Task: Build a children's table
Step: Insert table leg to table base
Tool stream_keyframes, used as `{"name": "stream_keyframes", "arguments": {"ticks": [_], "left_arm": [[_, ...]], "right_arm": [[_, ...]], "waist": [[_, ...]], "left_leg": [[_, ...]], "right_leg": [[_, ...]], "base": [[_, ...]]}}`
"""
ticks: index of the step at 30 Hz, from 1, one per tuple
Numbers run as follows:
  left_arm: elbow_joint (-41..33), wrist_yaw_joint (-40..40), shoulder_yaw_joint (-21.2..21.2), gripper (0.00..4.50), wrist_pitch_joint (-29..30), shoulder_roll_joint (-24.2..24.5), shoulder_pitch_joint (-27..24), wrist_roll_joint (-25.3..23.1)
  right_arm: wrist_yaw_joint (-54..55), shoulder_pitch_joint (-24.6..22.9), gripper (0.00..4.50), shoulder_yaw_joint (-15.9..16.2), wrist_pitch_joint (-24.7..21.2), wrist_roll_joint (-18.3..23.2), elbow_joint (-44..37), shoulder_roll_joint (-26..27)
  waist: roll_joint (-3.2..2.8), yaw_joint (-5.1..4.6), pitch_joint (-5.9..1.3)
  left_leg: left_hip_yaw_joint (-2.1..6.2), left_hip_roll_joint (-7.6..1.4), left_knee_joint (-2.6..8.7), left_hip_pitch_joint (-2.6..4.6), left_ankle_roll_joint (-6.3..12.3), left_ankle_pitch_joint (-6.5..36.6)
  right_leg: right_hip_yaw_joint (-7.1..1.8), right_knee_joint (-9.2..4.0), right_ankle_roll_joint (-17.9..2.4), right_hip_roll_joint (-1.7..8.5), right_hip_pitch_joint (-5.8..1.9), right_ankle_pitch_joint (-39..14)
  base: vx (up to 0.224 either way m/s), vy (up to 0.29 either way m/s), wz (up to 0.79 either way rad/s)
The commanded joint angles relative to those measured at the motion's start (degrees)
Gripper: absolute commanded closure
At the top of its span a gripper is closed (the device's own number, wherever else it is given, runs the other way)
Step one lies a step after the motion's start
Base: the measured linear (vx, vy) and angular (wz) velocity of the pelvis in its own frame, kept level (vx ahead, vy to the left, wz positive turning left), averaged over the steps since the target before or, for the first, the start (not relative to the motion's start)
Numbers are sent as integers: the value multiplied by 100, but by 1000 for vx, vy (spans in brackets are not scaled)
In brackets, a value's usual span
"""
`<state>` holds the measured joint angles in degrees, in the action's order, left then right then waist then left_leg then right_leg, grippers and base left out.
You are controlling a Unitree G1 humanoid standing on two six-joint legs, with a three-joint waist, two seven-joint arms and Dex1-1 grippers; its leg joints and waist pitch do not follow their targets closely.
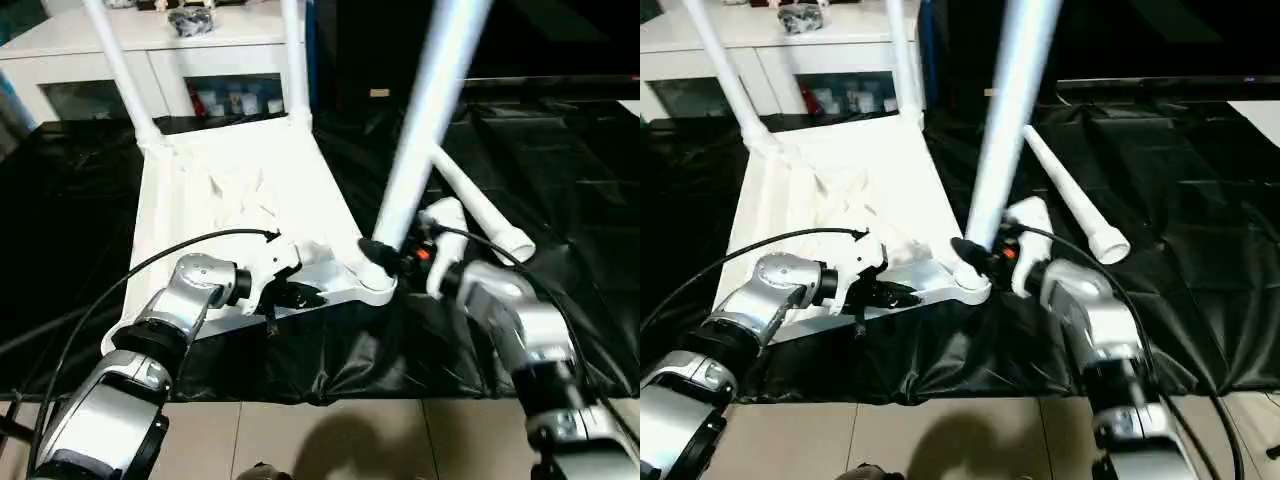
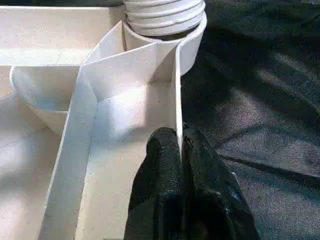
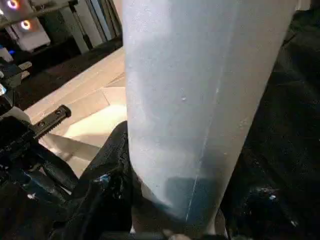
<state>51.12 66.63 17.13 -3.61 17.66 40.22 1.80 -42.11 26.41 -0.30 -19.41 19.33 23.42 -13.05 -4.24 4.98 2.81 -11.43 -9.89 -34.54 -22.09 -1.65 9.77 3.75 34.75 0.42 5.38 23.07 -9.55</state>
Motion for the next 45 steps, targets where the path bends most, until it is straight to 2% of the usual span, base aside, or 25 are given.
{"name": "stream_keyframes", "arguments": {"ticks": [1, 2, 4, 5, 6, 8, 9, 10, 12, 13, 15, 18, 21, 22, 23, 24, 25, 26, 27, 30, 31, 38, 41, 45], "left_arm": [[42, -18, -173, 450, -180, -84, 121, 77], [54, -52, -182, 450, -185, -89, 127, 70], [81, -78, -190, 450, -186, -96, 144, 57], [81, -78, -190, 450, -186, -96, 144, 57], [104, -108, -195, 450, -201, -101, 158, 42], [152, -173, -201, 450, -217, -100, 188, -4], [161, -187, -203, 450, -221, -101, 194, -11], [204, -220, -215, 450, -235, -107, 221, -39], [245, -223, -223, 450, -245, -116, 247, -58], [255, -219, -222, 450, -251, -118, 254, -63], [277, -207, -210, 450, -266, -115, 270, -78], [335, -172, -177, 450, -315, -111, 312, -130], [369, -139, -156, 450, -348, -107, 333, -165], [380, -131, -152, 450, -357, -107, 338, -175], [398, -99, -147, 450, -377, -106, 342, -195], [404, -70, -141, 450, -385, -105, 343, -206], [417, -24, -126, 450, -410, -95, 345, -234], [422, -9, -117, 450, -423, -88, 346, -247], [427, 2, -110, 450, -442, -83, 346, -256], [429, 125, -111, 450, -484, -64, 361, -229], [440, 251, -96, 450, -518, -51, 381, -215], [464, 737, -18, 450, -659, 16, 448, -231], [493, 1001, 39, 450, -777, 57, 504, -272], [558, 1104, 78, 450, -815, 82, 576, -322]], "right_arm": [[-95, -408, 262, -144, 164, 88, 168, 98], [-103, -489, 262, -173, 208, 114, 159, 119], [-75, -622, 262, -175, 370, 85, 161, 137], [-75, -622, 262, -175, 370, 85, 161, 137], [-57, -708, 262, -141, 493, 23, 159, 127], [44, -928, 262, 24, 928, -275, 102, 57], [70, -950, 262, 42, 983, -318, 90, 47], [154, -1028, 262, 76, 1157, -452, 19, 20], [218, -1053, 262, 105, 1232, -567, -74, -24], [232, -1053, 262, 155, 1236, -635, -128, -63], [226, -1026, 262, 282, 1215, -752, -219, -145], [116, -859, 262, 683, 1007, -1068, -345, -363], [-66, -721, 262, 880, 830, -1173, -337, -450], [-137, -692, 262, 931, 783, -1190, -328, -472], [-331, -630, 262, 1061, 657, -1220, -287, -532], [-419, -597, 262, 1129, 613, -1236, -255, -565], [-560, -540, 262, 1239, 537, -1250, -186, -619], [-616, -520, 262, 1277, 517, -1253, -159, -638], [-668, -509, 262, 1311, 520, -1253, -146, -656], [-888, -478, 262, 1352, 576, -1182, -22, -663], [-1066, -457, 262, 1415, 646, -1196, 73, -692], [-1685, -397, 262, 1585, 686, -1120, 233, -765], [-2061, -375, 262, 1725, 830, -1181, 295, -839], [-2269, -392, 262, 1858, 909, -1246, 260, -874]], "waist": [[62, -49, -363], [59, -33, -355], [55, -27, -356], [52, -37, -355], [55, -43, -354], [55, -37, -340], [63, -46, -335], [34, -52, -328], [14, -62, -322], [27, -73, -325], [12, -90, -324], [11, -101, -317], [16, -107, -315], [28, -111, -312], [91, -115, -314], [69, -106, -320], [106, -106, -320], [81, -94, -324], [106, -93, -321], [107, -81, -336], [126, -82, -344], [141, -35, -361], [130, -21, -367], [144, -10, -364]], "left_leg": [[182, -313, 476, 160, -41, 2054], [179, -322, 477, 195, -53, 2150], [194, -323, 496, 173, -46, 2140], [195, -328, 505, 177, -52, 2151], [196, -325, 507, 165, -56, 2149], [189, -323, 501, 200, -80, 2274], [189, -314, 503, 200, -79, 2287], [196, -316, 512, 195, -76, 2317], [205, -308, 513, 205, -77, 2391], [216, -307, 523, 195, -81, 2402], [223, -310, 538, 189, -86, 2434], [229, -312, 550, 202, -116, 2549], [226, -306, 537, 205, -85, 2590], [227, -305, 537, 197, -69, 2584], [220, -306, 535, 189, -47, 2550], [230, -307, 530, 185, -43, 2511], [217, -318, 532, 184, -15, 2433], [221, -319, 526, 190, -9, 2408], [207, -326, 530, 185, 4, 2364], [212, -336, 540, 165, 11, 2306], [205, -341, 543, 165, 14, 2293], [183, -359, 547, 154, 63, 2126], [173, -367, 552, 158, 50, 2117], [175, -372, 558, 157, 40, 2107]], "right_leg": [[-239, -550, -1086, 364, -166, -2400], [-246, -577, -1065, 372, -136, -2475], [-236, -569, -1067, 380, -173, -2475], [-234, -570, -1063, 373, -164, -2457], [-234, -570, -1058, 373, -170, -2455], [-242, -612, -998, 388, -129, -2664], [-242, -620, -982, 387, -134, -2721], [-243, -643, -931, 386, -136, -2842], [-240, -652, -877, 384, -131, -2991], [-231, -655, -833, 379, -142, -3055], [-223, -664, -800, 374, -152, -3074], [-222, -669, -800, 364, -135, -3075], [-224, -679, -816, 375, -128, -3132], [-225, -682, -803, 373, -134, -3147], [-224, -690, -796, 374, -137, -3169], [-223, -665, -805, 384, -145, -3165], [-230, -678, -809, 381, -138, -3137], [-235, -665, -825, 385, -133, -3110], [-244, -677, -835, 382, -130, -3058], [-244, -642, -883, 387, -147, -2872], [-246, -636, -914, 381, -150, -2761], [-250, -576, -1134, 382, -187, -2266], [-250, -552, -1228, 378, -193, -2034], [-253, -544, -1266, 395, -211, -2009]], "base": [[0, 0, 0], [0, 0, 0], [0, 0, 0], [0, 0, 0], [0, 0, 0], [0, 0, 0], [0, 0, 0], [0, 0, 0], [0, 0, 0], [0, 0, 0], [0, 0, 0], [0, 0, 0], [0, 0, 0], [0, 0, 0], [0, 0, 0], [0, 0, 0], [0, 0, 0], [0, 0, 0], [0, 0, 0], [0, 0, 0], [0, 0, 0], [0, 0, 0], [0, 0, 0], [0, 0, 0]]}}
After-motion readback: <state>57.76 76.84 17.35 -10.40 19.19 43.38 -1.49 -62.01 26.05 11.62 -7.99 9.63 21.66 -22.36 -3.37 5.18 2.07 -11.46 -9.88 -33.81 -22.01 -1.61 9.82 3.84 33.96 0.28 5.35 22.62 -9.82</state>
